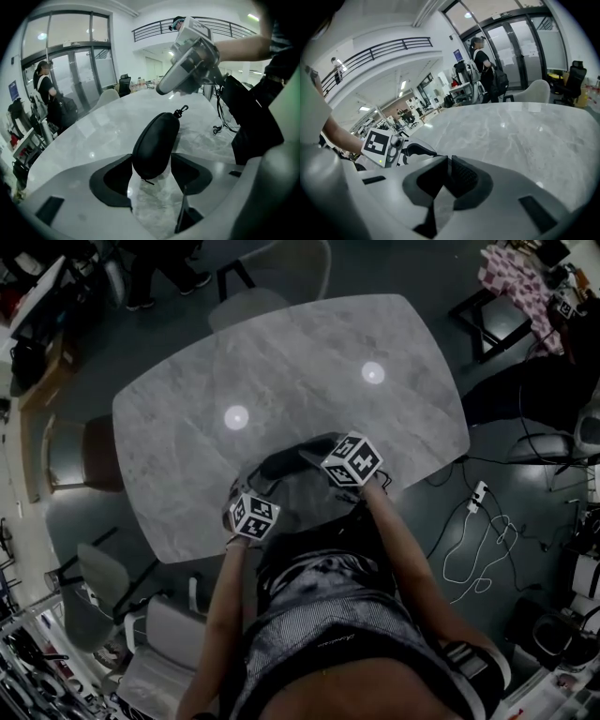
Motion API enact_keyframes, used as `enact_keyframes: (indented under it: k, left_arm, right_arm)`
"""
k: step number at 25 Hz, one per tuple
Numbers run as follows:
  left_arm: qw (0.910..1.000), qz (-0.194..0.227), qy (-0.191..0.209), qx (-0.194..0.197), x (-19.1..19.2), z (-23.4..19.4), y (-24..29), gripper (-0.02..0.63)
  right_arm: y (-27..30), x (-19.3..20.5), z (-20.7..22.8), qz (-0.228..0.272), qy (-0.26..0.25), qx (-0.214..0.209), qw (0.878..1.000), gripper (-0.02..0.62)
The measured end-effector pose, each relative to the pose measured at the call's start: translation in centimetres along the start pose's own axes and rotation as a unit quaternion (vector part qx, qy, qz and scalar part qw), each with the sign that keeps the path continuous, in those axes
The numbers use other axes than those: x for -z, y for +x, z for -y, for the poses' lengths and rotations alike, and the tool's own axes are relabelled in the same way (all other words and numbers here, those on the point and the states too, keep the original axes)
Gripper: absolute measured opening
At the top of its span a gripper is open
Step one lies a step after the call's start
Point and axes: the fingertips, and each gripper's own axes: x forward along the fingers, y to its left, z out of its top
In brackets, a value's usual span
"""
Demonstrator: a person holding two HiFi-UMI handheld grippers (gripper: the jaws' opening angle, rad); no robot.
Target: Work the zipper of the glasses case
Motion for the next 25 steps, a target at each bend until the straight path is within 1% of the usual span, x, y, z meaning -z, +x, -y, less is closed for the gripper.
enact_keyframes:
  k: [4,8,11,13,14,18,22,25]
  left_arm:
    - [0.9996,0.002,-0.028,-0.001,-0.1,-0.9,0.4,0.247]
    - [0.9978,0.009,-0.064,0.018,-0.2,-1.3,0.6,0.247]
    - [0.9937,0.028,-0.105,0.027,-0.9,-2.0,0.2,0.247]
    - [0.99,0.044,-0.133,0.018,-1.1,-2.6,-0.3,0.247]
    - [0.9891,0.048,-0.138,0.011,-1.1,-2.8,-0.6,0.247]
    - [0.9889,0.059,-0.135,-0.014,-1.9,-3.2,-1.6,0.247]
    - [0.9849,0.08,-0.152,-0.021,-3.2,-3.1,-2.1,0.245]
    - [0.9821,0.09,-0.164,-0.022,-4.0,-3.0,-2.5,0.159]
  right_arm:
    - [0.9,0.4,0.5,-0.009,0.004,0.007,1.0,0.063]
    - [1.3,0.7,0.6,-0.014,0.002,0.012,1.0,0.063]
    - [1.4,0.5,0.7,-0.006,0.002,0.013,1.0,0.063]
    - [1.5,0.5,0.6,-0.003,-0.003,0.013,1.0,0.063]
    - [1.5,0.5,0.6,-0.002,-0.004,0.012,1.0,0.063]
    - [1.1,0.5,0.6,0.004,-0.009,0.014,1.0,0.063]
    - [0.9,0.3,-0.1,0.007,-0.027,0.002,1.0,0.063]
    - [0.8,0.0,-1.0,0.013,-0.047,-0.016,0.999,0.063]
